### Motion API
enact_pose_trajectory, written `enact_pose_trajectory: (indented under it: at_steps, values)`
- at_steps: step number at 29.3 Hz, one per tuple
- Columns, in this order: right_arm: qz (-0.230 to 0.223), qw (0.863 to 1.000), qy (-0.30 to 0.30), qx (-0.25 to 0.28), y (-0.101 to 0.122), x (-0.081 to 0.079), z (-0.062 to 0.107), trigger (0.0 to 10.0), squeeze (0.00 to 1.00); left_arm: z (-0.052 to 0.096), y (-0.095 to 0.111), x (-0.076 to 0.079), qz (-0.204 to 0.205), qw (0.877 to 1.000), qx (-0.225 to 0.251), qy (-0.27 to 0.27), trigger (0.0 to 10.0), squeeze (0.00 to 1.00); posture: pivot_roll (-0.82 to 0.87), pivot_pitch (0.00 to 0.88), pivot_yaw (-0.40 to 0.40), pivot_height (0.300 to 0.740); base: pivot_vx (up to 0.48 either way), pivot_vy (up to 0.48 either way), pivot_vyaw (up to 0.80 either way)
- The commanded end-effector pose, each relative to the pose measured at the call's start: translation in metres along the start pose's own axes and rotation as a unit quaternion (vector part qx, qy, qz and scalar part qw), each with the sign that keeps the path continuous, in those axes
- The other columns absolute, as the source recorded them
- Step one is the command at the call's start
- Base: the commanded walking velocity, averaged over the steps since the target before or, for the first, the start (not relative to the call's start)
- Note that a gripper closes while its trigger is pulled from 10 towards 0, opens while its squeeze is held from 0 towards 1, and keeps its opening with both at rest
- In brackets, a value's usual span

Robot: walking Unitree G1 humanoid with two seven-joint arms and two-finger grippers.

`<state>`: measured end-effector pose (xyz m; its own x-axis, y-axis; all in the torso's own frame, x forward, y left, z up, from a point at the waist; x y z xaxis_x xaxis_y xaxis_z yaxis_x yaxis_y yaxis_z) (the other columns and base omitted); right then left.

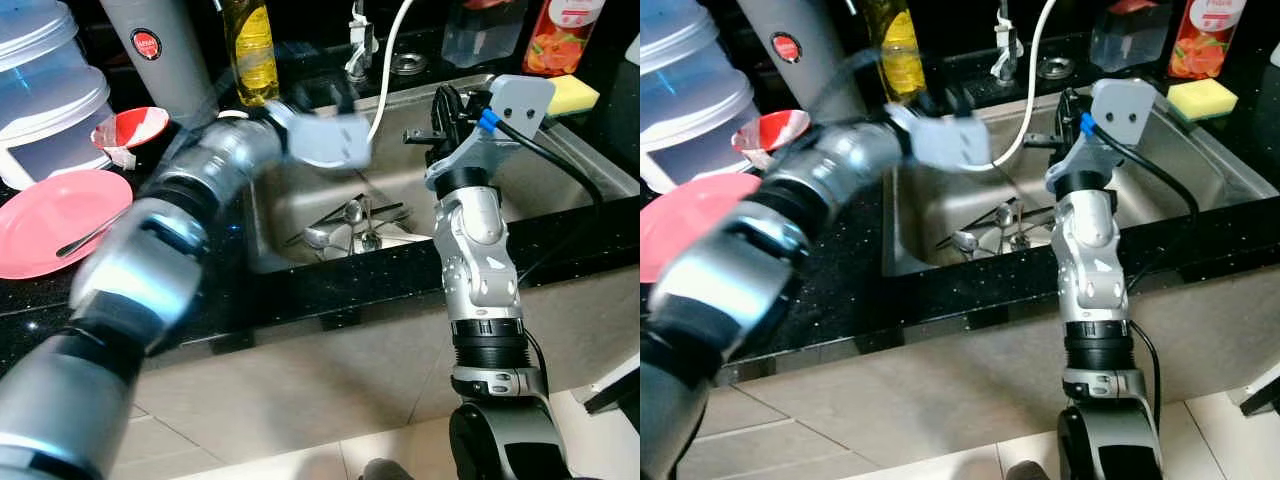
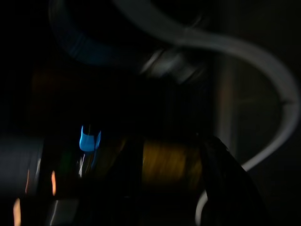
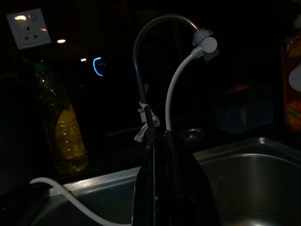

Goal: Kitchen organization

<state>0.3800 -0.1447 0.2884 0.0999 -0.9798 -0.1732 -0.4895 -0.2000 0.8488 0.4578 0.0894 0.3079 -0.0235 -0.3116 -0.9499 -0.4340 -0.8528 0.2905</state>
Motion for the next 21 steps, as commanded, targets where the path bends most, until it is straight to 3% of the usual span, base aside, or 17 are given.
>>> enact_pose_trajectory:
  at_steps: [1,2,4,7,8,9,10,11,12,15,18,19,21]
  values:
    - [-0.013,1.000,0.013,-0.006,-0.002,-0.011,0.001,10.0,0.00,0.022,-0.060,-0.022,0.134,0.982,-0.105,0.082,10.0,0.00,-0.09,0.000,0.113,0.740,0.000,0.000,0.00]
    - [-0.013,1.000,0.013,-0.006,-0.002,-0.011,0.001,10.0,0.00,0.022,-0.060,-0.022,0.134,0.982,-0.105,0.082,10.0,0.00,-0.09,0.000,0.113,0.740,0.000,0.000,0.00]
    - [-0.016,1.000,0.017,-0.010,-0.004,-0.014,0.002,10.0,0.00,0.036,-0.088,-0.023,0.190,0.964,-0.150,0.109,10.0,0.00,-0.08,0.000,0.103,0.740,0.000,0.000,0.00]
    - [-0.018,0.999,0.024,-0.015,-0.005,-0.017,0.001,10.0,0.00,0.061,-0.126,-0.024,0.238,0.936,-0.213,0.150,10.0,0.00,-0.06,0.000,0.087,0.740,0.000,0.000,0.00]
    - [-0.018,0.999,0.024,-0.015,-0.005,-0.017,0.001,10.0,0.00,0.061,-0.126,-0.024,0.238,0.936,-0.213,0.150,10.0,0.00,-0.06,0.000,0.087,0.740,0.000,0.000,0.00]
    - [-0.019,0.999,0.029,-0.019,-0.007,-0.018,0.000,10.0,0.00,0.083,-0.155,-0.023,0.296,0.901,-0.261,0.179,10.0,0.00,-0.04,0.000,0.071,0.740,0.000,0.000,0.00]
    - [-0.019,0.999,0.029,-0.019,-0.007,-0.018,0.000,10.0,0.00,0.083,-0.155,-0.023,0.296,0.901,-0.261,0.179,10.0,0.00,-0.04,0.000,0.071,0.740,0.000,0.000,0.00]
    - [-0.021,0.999,0.033,-0.021,-0.008,-0.020,-0.002,10.0,0.00,0.096,-0.171,-0.014,0.313,0.888,-0.292,0.170,10.0,0.00,-0.02,0.000,0.059,0.740,0.000,0.000,0.00]
    - [-0.023,0.999,0.037,-0.023,-0.009,-0.022,-0.003,10.0,0.00,0.105,-0.181,0.000,0.319,0.884,-0.313,0.138,10.0,0.00,-0.01,0.000,0.046,0.740,0.000,0.000,0.00]
    - [-0.028,0.998,0.048,-0.028,-0.011,-0.028,-0.006,10.0,0.00,0.113,-0.186,0.025,0.288,0.903,-0.317,0.047,10.0,0.00,0.01,0.000,0.038,0.740,0.000,0.000,0.00]
    - [-0.030,0.998,0.052,-0.029,-0.012,-0.031,-0.006,10.0,0.00,0.117,-0.188,0.029,0.264,0.910,-0.319,0.026,10.0,0.00,0.01,0.000,0.034,0.740,0.000,0.000,0.00]
    - [-0.034,0.997,0.057,-0.031,-0.013,-0.034,-0.006,10.0,0.00,0.124,-0.193,0.028,0.228,0.915,-0.332,0.011,10.0,0.00,0.03,0.000,0.027,0.740,0.000,0.000,0.00]
    - [-0.035,0.997,0.059,-0.032,-0.013,-0.036,-0.006,10.0,0.00,0.125,-0.193,0.027,0.203,0.922,-0.330,0.000,10.0,0.00,0.03,0.000,0.028,0.740,0.000,0.000,0.00]
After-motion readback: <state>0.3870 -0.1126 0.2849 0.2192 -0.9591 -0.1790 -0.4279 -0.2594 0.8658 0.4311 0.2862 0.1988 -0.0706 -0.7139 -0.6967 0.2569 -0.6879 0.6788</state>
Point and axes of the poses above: a point about 5 cm out from each wrist's last joint towards the gripper, its own z axis pointing back from the gripper into the wrist, its own y axis along the axis of the wrist's last joint, x = y × z, the point moved 4 cm from there along -z, pointing out of the wrist towards the gripper, and after that the axes turned 6 degrees about -z, right-handed, at the moved point
